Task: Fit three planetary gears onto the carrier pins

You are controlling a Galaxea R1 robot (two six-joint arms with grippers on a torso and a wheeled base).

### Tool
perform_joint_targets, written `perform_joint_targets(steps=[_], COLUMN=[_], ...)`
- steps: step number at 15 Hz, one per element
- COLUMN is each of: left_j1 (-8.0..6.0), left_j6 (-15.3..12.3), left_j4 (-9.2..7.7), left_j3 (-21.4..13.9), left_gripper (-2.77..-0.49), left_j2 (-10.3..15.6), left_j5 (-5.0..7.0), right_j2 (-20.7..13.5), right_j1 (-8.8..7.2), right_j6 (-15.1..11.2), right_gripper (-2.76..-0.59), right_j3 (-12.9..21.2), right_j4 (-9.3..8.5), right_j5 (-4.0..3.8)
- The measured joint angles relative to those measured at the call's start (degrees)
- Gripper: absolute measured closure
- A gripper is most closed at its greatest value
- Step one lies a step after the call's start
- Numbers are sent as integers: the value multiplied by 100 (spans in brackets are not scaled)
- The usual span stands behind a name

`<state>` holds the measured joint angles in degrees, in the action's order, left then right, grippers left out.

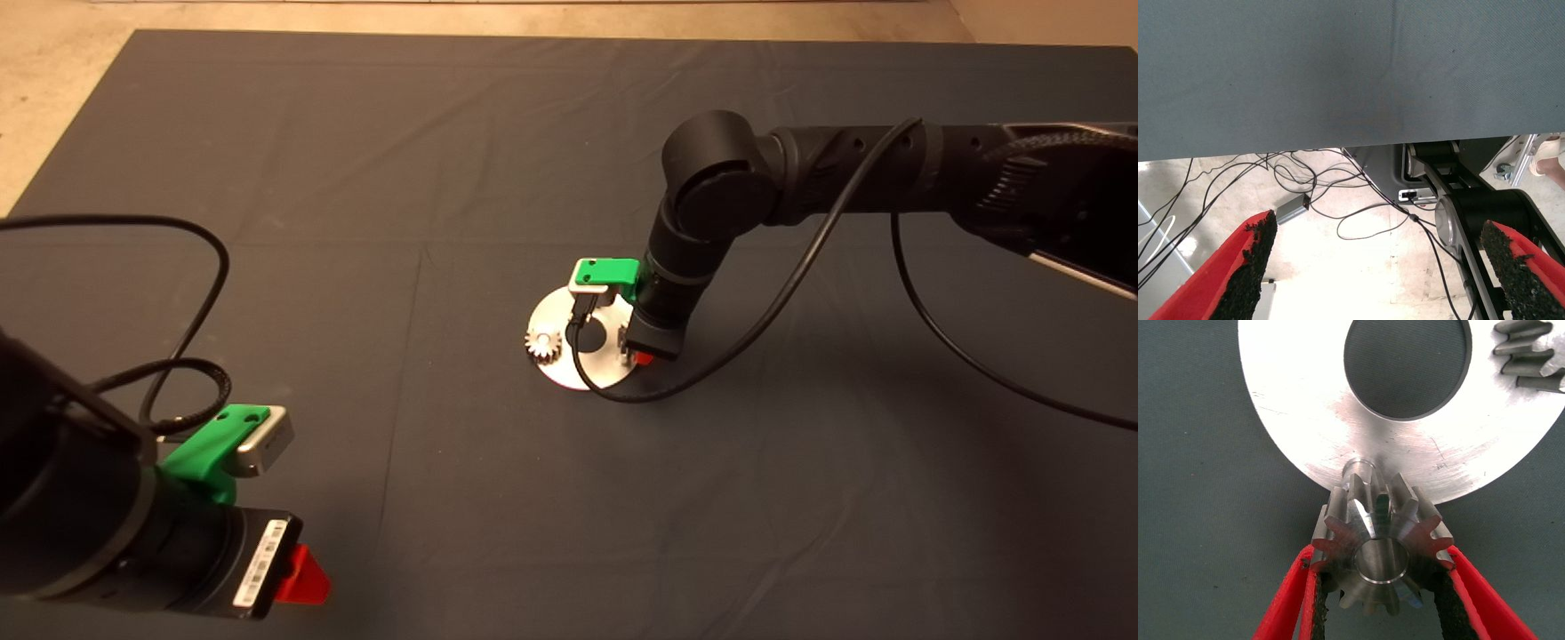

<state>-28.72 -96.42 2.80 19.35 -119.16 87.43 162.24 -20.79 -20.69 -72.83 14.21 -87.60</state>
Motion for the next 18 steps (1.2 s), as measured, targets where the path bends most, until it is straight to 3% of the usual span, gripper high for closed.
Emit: perform_joint_targets(steps=[9, 14, 18], left_j1=[0, 0, 0], left_j6=[-2, 0, 0], left_j4=[0, 0, 0], left_j3=[0, 0, 0], left_gripper=[-217, -217, -217], left_j2=[-2, 0, 0], left_j5=[0, 0, 0], right_j2=[-1, 0, 3], right_j1=[1, -1, 1], right_j6=[-108, -299, -301], right_gripper=[-94, -94, -94], right_j3=[20, 23, 23], right_j4=[22, 293, 295], right_j5=[-2, 85, 87])
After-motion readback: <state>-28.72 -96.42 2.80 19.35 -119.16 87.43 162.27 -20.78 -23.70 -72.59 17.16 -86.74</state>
